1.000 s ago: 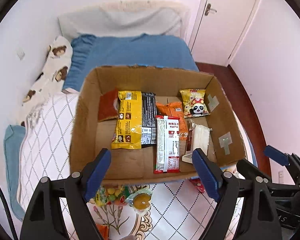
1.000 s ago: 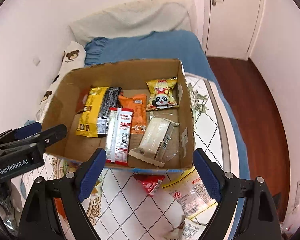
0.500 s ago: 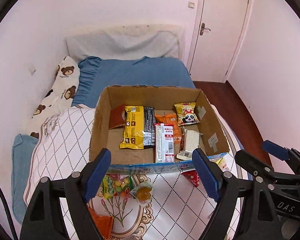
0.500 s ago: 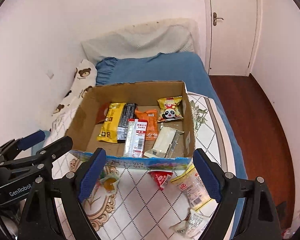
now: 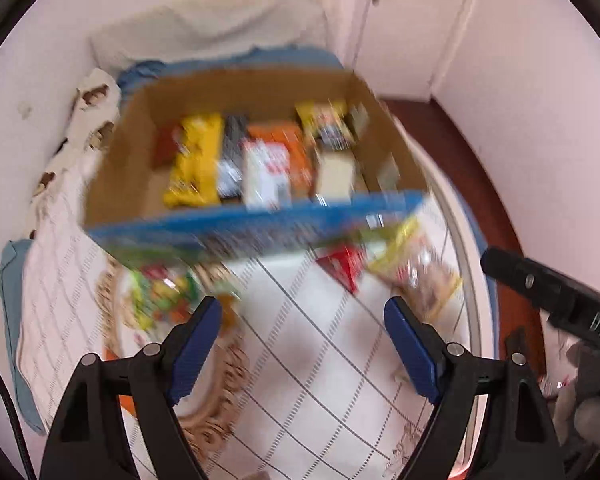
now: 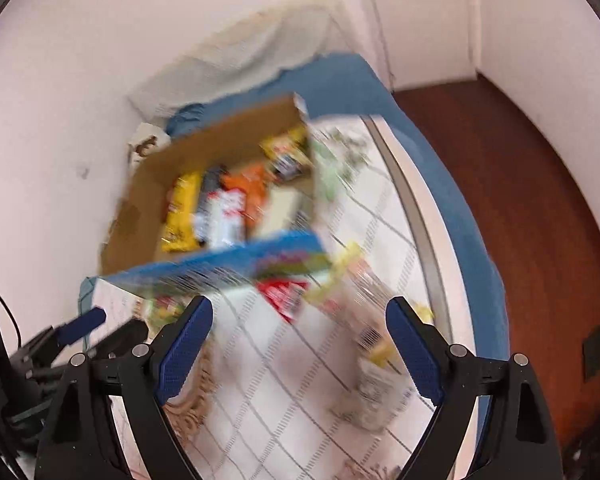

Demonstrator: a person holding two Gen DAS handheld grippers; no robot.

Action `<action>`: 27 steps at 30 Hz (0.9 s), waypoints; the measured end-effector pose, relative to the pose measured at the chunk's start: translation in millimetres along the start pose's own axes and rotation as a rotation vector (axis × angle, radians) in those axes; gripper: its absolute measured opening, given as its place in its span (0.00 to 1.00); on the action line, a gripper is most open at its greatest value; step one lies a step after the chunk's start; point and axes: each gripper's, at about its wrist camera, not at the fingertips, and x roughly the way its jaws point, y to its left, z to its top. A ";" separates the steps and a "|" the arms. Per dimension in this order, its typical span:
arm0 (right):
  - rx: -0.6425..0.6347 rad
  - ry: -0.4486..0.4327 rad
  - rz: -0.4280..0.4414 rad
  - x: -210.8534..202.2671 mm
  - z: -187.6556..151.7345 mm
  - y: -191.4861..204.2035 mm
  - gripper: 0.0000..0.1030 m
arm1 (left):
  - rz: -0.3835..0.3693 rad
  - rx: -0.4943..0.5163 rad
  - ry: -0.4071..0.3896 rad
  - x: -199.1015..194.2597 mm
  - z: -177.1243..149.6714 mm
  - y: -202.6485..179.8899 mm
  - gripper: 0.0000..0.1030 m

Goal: Organize snacks
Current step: 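Grasp the white bread bag with the left tool while the right tool grasps the yellow bread bag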

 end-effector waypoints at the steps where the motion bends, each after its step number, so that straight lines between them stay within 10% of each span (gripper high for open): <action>1: 0.021 0.025 0.006 8.1 -2.7 -12.1 0.87 | -0.010 0.018 0.036 12.2 -5.6 -12.3 0.80; 3: 0.058 0.053 0.009 18.6 -8.9 -35.1 0.66 | -0.036 0.061 0.092 30.0 -14.2 -35.6 0.80; 16: 0.252 0.083 -0.132 19.4 -61.0 -158.8 0.65 | -0.113 0.358 0.401 153.2 -67.5 -171.6 0.80; 20: 0.289 0.089 -0.149 19.6 -71.4 -180.8 0.65 | -0.041 0.366 0.360 150.3 -67.0 -167.2 0.53; 27: 0.097 0.149 -0.069 47.0 -42.5 -137.8 0.83 | -0.050 0.099 0.362 127.3 -49.6 -75.4 0.52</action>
